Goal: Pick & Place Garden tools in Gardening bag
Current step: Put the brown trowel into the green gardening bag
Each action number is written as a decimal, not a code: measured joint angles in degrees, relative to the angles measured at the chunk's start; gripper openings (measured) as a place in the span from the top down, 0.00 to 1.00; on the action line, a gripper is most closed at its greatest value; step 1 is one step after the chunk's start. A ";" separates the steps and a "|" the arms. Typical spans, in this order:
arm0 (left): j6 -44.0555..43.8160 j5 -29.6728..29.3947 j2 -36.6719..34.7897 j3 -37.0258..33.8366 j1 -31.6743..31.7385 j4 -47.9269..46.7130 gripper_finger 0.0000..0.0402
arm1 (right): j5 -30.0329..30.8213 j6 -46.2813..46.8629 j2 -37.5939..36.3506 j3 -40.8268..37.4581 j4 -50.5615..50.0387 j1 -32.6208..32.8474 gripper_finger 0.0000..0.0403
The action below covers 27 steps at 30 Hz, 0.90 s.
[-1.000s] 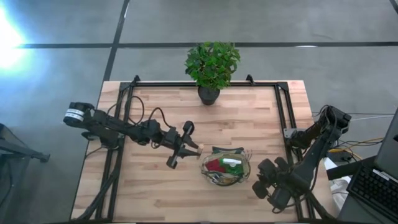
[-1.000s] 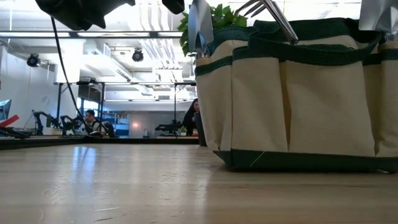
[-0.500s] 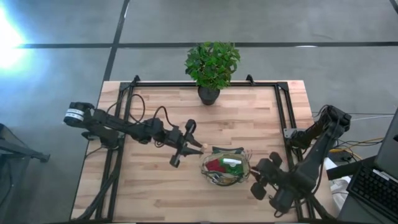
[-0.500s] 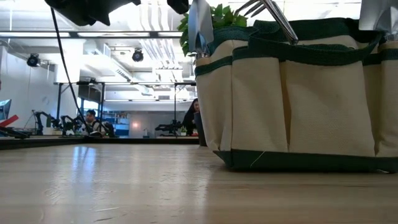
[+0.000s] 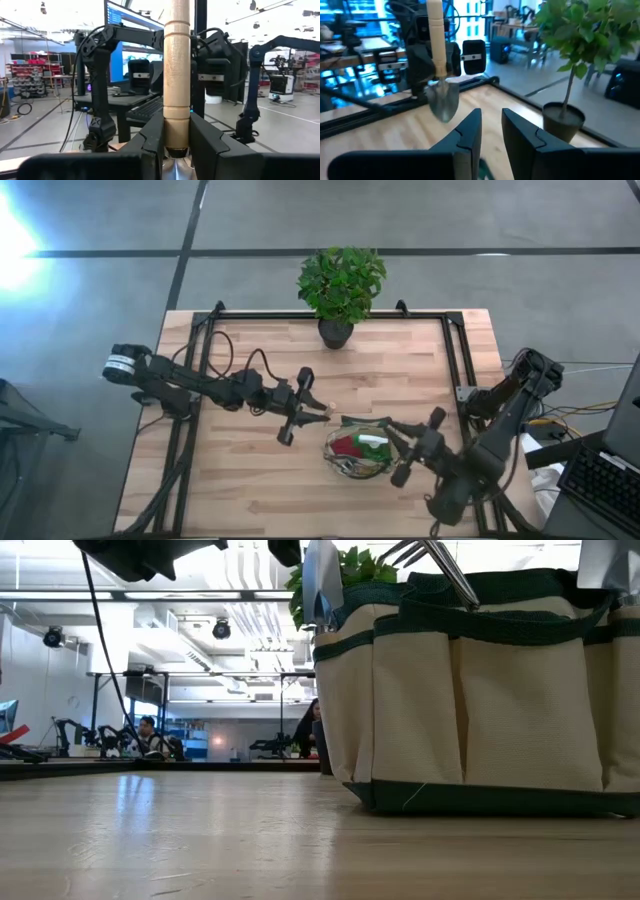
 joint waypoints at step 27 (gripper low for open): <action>2.64 -3.95 0.05 0.71 0.28 -0.80 0.84 | -8.91 -46.12 1.89 -2.24 49.64 -11.78 0.60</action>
